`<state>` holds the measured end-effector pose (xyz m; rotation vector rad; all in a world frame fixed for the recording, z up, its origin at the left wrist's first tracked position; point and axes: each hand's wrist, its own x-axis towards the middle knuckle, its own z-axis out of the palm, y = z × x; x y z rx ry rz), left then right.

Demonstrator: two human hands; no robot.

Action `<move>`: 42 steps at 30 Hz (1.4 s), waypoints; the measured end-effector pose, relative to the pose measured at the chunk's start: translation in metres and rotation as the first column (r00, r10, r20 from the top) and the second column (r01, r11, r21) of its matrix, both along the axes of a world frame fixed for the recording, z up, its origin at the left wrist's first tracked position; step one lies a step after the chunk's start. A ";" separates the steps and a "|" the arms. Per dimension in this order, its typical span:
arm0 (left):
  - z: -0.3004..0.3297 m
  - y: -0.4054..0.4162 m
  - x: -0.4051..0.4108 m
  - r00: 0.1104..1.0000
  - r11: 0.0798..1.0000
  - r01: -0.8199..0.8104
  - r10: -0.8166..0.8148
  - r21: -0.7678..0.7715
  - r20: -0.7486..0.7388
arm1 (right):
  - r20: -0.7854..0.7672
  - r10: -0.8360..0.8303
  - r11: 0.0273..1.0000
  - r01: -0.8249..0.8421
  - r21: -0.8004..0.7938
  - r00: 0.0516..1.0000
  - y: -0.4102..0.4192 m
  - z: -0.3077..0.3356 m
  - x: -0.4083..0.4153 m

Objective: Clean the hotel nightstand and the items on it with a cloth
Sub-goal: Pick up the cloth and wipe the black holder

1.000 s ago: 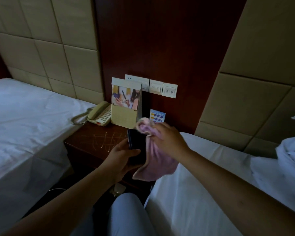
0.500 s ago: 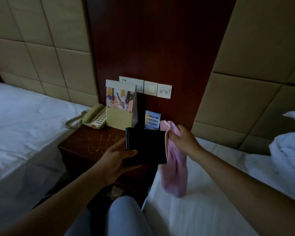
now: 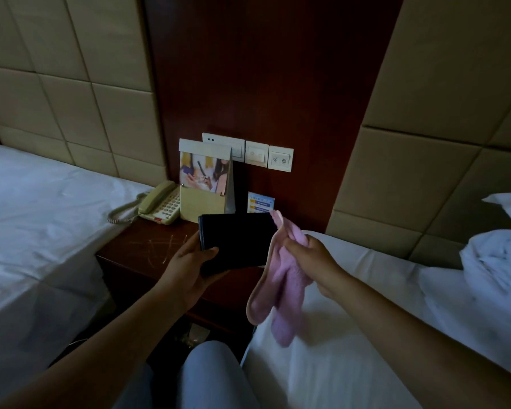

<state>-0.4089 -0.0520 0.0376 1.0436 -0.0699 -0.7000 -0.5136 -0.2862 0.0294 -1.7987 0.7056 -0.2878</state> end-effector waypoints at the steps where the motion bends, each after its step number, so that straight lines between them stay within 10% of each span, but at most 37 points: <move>1: -0.001 -0.002 -0.001 0.999 0.999 -0.031 0.030 -0.021 -0.020 | 0.010 -0.035 0.996 0.034 0.078 0.999 0.000 -0.002 0.000; 5: 0.004 -0.009 0.003 0.981 0.976 -0.191 0.185 -0.100 -0.066 | -0.005 -0.306 0.936 0.302 0.180 0.952 0.002 -0.013 0.006; 15: 0.013 -0.025 -0.018 0.989 0.998 -0.037 0.044 -0.053 0.142 | 0.066 -0.223 0.785 0.139 0.603 0.973 0.045 -0.016 0.027; 21: 0.007 0.000 -0.009 0.980 0.999 0.026 -0.035 0.046 0.194 | 0.092 -0.361 0.930 0.350 0.112 0.928 -0.011 0.009 0.012; 25: 0.006 0.003 -0.020 0.920 0.961 0.161 -0.228 0.223 0.319 | 0.093 0.043 0.937 -0.008 -0.350 0.995 -0.026 0.046 0.009; 31: 0.006 -0.019 -0.038 0.864 0.913 0.176 -0.323 0.368 0.387 | -0.020 0.417 0.757 -0.360 -0.545 0.909 0.028 0.072 0.057; 42: 0.001 0.016 -0.013 0.928 0.932 0.170 -0.261 0.321 0.267 | -0.444 0.210 0.590 -0.475 -0.652 0.871 -0.037 -0.006 0.013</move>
